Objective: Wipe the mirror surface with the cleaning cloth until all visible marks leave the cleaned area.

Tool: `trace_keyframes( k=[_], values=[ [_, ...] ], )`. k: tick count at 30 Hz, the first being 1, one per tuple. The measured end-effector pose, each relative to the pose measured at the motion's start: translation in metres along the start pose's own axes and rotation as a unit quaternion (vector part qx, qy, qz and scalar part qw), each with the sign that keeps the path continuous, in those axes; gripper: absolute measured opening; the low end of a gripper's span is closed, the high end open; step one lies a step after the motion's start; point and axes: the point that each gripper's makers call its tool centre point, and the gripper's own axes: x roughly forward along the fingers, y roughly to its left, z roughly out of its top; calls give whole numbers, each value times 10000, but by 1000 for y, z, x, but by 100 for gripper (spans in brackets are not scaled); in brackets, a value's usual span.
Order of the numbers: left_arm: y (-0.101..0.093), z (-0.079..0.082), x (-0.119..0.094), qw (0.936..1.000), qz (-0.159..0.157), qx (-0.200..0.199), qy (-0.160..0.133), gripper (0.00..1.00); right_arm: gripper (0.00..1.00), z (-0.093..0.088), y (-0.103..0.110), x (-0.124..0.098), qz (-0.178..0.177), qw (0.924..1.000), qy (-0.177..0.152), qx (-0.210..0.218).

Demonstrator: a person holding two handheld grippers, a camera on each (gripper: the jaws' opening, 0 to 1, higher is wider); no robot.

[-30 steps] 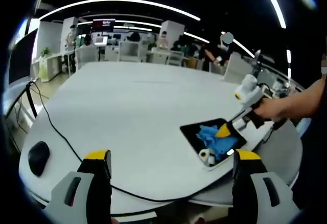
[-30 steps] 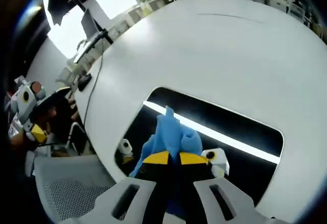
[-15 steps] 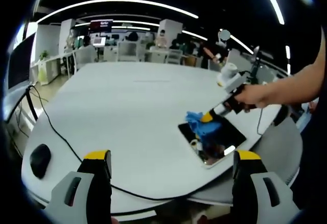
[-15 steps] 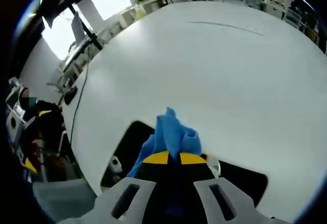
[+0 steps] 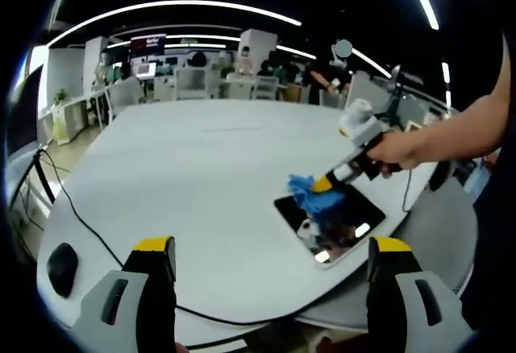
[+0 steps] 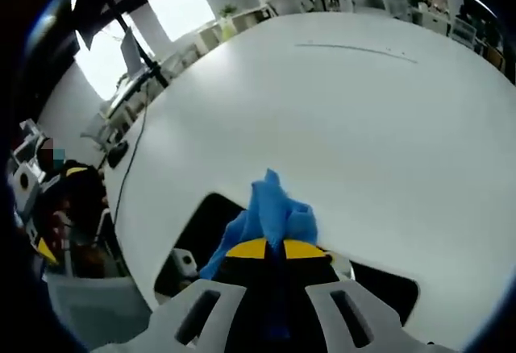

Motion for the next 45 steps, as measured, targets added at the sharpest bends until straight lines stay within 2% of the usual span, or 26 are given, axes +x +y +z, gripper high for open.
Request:
trace_keyframes(
  k=[7,10,17,19,25,30,31,34,40,45],
  values=[
    [-3,-1,3,10000,-54,5,19,100,0,-5,-14,-8,-76,9999,-4,82],
    [-3,0,4,10000,-76,7,14,100,0,-6,-20,-11,-78,9995,0,309],
    [-3,2,7,10000,-92,21,6,100,0,-9,-31,-15,-127,9989,-8,451],
    [-3,1,8,9999,-101,29,12,100,0,-9,-29,-16,-146,9974,-59,696],
    [-7,1,10,9999,-132,35,29,100,0,-12,-27,-16,-380,9958,-331,758],
    [-6,3,10,9999,-134,37,1,100,0,-27,-18,-23,-438,9962,-307,683],
    [-6,3,10,9999,-131,31,-1,100,0,-33,-14,-26,-427,9972,-296,543],
    [-7,2,10,9999,-136,42,10,100,0,-48,-6,-33,-406,9973,-296,526],
    [-11,0,12,9998,-179,59,42,100,0,-82,16,-48,-226,9979,-242,549],
    [-17,0,16,9997,-226,86,50,100,0,-97,25,-55,-122,9981,-230,551]
  ],
)
